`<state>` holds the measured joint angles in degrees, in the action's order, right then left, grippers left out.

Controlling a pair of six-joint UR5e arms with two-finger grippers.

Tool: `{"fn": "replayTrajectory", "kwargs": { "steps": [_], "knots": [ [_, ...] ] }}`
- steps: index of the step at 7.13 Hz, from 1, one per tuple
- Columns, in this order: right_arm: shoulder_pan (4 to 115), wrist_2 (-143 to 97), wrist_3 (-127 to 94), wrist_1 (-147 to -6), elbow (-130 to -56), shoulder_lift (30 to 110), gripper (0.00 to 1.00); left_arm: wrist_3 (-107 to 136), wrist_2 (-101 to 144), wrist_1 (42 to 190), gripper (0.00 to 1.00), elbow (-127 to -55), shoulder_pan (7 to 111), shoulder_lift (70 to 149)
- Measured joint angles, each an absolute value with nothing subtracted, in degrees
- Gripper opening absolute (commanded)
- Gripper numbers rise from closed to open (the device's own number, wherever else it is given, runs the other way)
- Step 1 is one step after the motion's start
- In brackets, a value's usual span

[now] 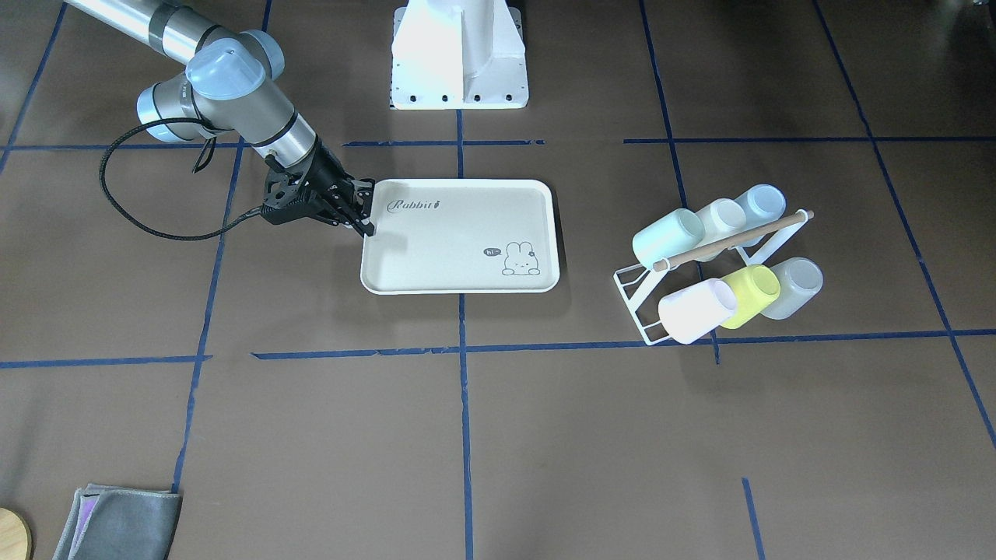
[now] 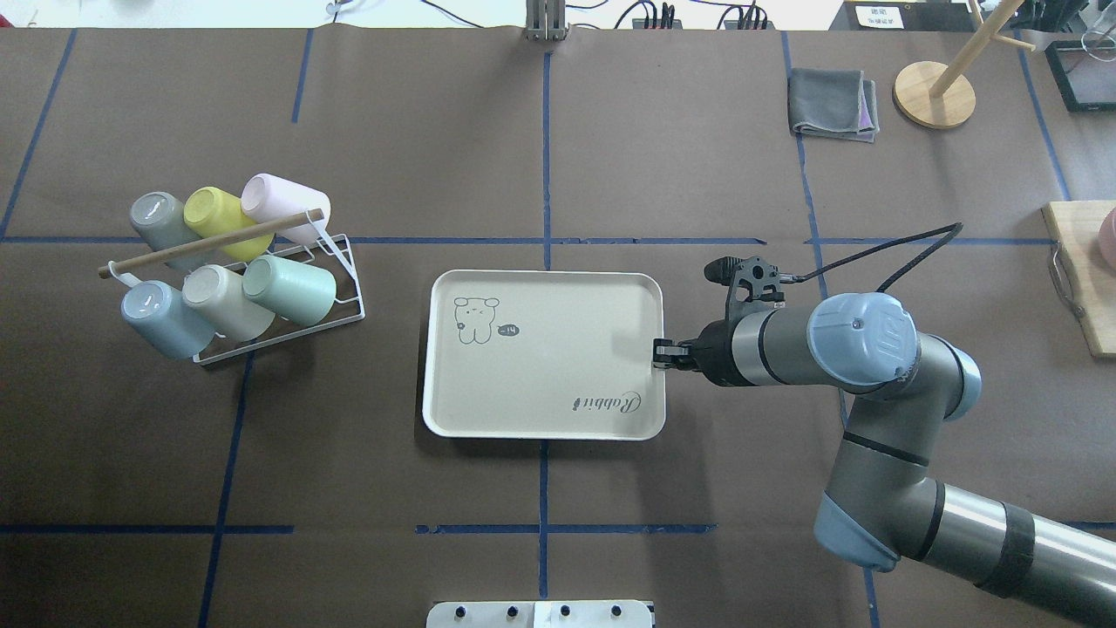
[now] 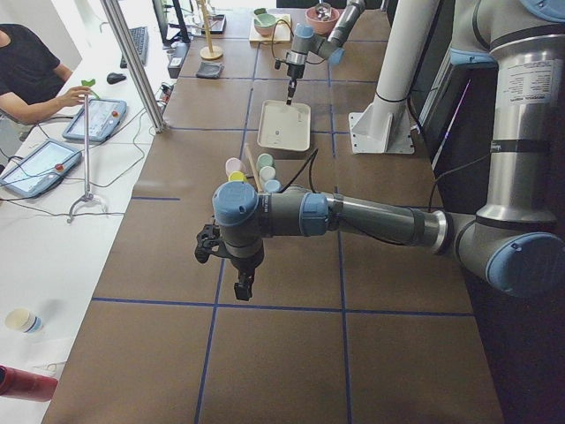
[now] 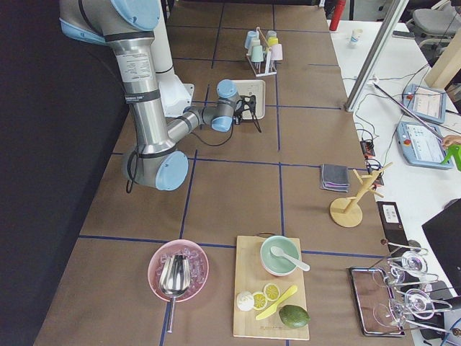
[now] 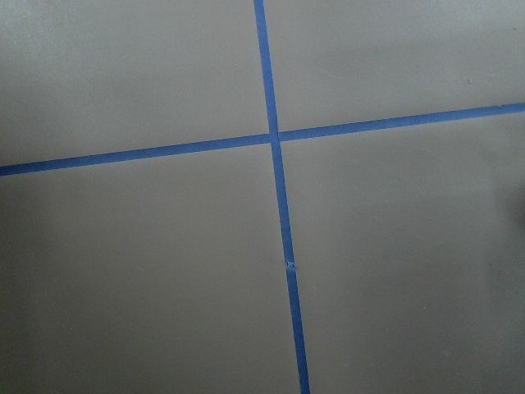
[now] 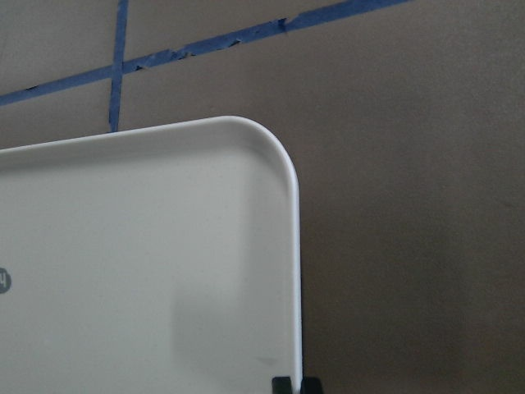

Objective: Pick up and place green cup on tray

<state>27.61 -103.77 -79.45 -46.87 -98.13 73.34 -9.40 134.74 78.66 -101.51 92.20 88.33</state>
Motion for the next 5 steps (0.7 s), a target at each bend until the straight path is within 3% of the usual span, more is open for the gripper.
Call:
{"fn": "replayTrajectory", "kwargs": {
  "steps": [5],
  "knots": [
    [29.24,-105.32,-79.44,-51.83,-102.8,73.27,1.0,-9.42,134.5,78.65,1.0,-102.93,92.12,88.78]
  ]
}}
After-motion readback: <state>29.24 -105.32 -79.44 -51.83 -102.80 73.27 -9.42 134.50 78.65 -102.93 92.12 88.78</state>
